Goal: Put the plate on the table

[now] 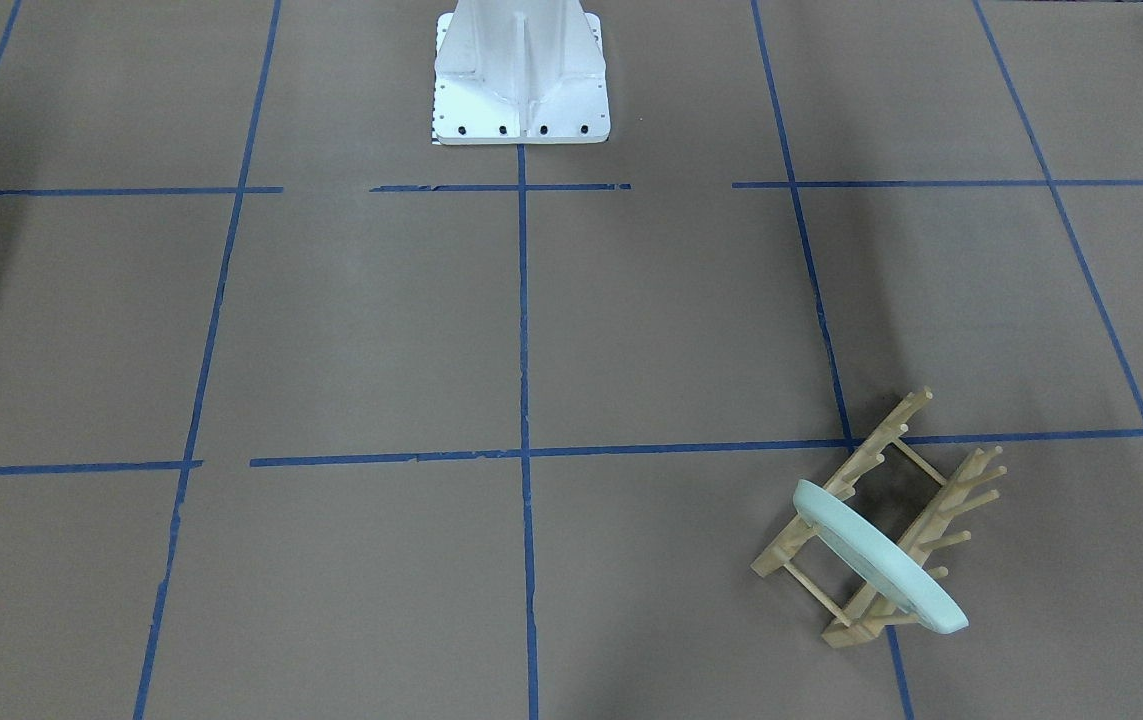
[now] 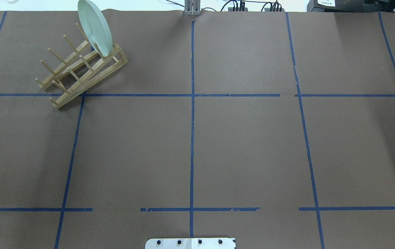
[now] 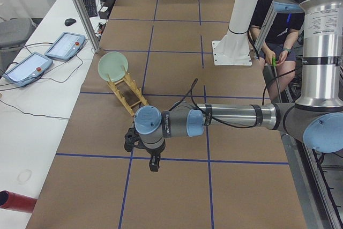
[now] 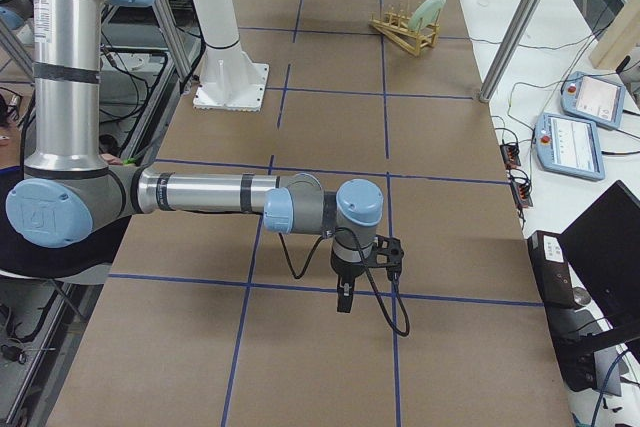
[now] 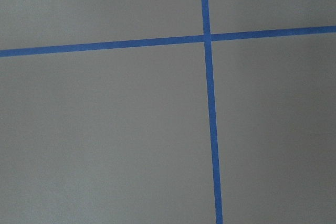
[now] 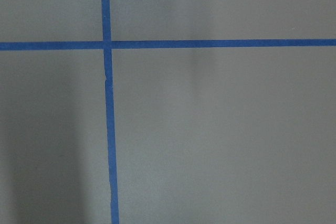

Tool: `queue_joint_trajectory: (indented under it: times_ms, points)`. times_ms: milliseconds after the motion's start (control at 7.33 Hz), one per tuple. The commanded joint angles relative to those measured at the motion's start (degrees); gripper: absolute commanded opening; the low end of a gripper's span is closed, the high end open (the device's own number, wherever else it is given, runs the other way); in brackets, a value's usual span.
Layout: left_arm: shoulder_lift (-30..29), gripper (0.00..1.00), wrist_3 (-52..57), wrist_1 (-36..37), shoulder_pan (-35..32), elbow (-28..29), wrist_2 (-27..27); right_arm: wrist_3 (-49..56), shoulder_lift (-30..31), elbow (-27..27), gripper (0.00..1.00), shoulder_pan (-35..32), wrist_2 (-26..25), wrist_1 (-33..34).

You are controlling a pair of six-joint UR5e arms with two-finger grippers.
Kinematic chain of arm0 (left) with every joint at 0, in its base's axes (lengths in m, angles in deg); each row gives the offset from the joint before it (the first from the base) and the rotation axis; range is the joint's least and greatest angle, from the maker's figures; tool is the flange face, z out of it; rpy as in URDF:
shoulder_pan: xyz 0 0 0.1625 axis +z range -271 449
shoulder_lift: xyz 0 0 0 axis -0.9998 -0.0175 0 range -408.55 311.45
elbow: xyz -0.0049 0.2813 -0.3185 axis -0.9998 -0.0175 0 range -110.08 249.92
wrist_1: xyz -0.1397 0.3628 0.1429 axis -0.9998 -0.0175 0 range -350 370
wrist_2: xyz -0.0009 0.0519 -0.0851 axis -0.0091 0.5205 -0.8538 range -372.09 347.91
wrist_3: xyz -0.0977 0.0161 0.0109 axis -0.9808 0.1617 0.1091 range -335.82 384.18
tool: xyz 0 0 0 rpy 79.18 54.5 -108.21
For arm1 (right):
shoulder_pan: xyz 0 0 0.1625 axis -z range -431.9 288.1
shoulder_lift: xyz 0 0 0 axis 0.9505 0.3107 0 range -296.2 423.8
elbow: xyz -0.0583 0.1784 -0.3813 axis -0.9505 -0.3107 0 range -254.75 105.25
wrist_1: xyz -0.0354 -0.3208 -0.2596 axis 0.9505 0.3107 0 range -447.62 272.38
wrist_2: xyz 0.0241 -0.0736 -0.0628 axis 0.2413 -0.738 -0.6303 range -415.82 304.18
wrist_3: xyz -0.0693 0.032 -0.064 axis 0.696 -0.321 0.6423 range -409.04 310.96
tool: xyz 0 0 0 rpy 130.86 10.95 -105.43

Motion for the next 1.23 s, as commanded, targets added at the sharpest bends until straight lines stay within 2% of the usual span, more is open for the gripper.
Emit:
queue_joint_trajectory:
  times_ms: [0,136,409,545,682,818,955,1091]
  points:
    - [-0.5,1.0,0.2,-0.5,0.0,-0.1,-0.1,0.1,0.0,0.0,1.0,0.0,0.0,0.0]
    - [-1.3,1.0,-0.2,-0.5,0.0,-0.7,-0.2,0.1,0.0,0.0,1.0,0.0,0.0,0.0]
    - [-10.6,1.0,-1.2,0.0,0.1,-1.6,0.0,0.0,0.0,0.0,1.0,0.0,0.0,0.0]
    - [-14.3,1.0,-10.5,-0.4,0.2,-2.7,-1.8,0.1,0.0,0.0,1.0,0.0,0.0,0.0]
    - [-18.5,1.0,-19.8,-1.8,0.4,-2.7,-7.9,0.0,0.0,0.0,1.0,0.0,0.0,0.0]
    - [-20.0,1.0,-26.4,-7.5,0.4,-2.8,-14.3,0.0,0.0,0.0,1.0,0.0,0.0,0.0]
    - [-20.1,1.0,-33.6,-17.5,0.6,-2.2,-17.2,0.0,0.0,0.0,1.0,0.0,0.0,0.0]
    - [-19.9,1.0,-42.4,-29.1,4.0,-0.9,-16.9,0.1,0.0,0.0,1.0,0.0,0.0,0.0]
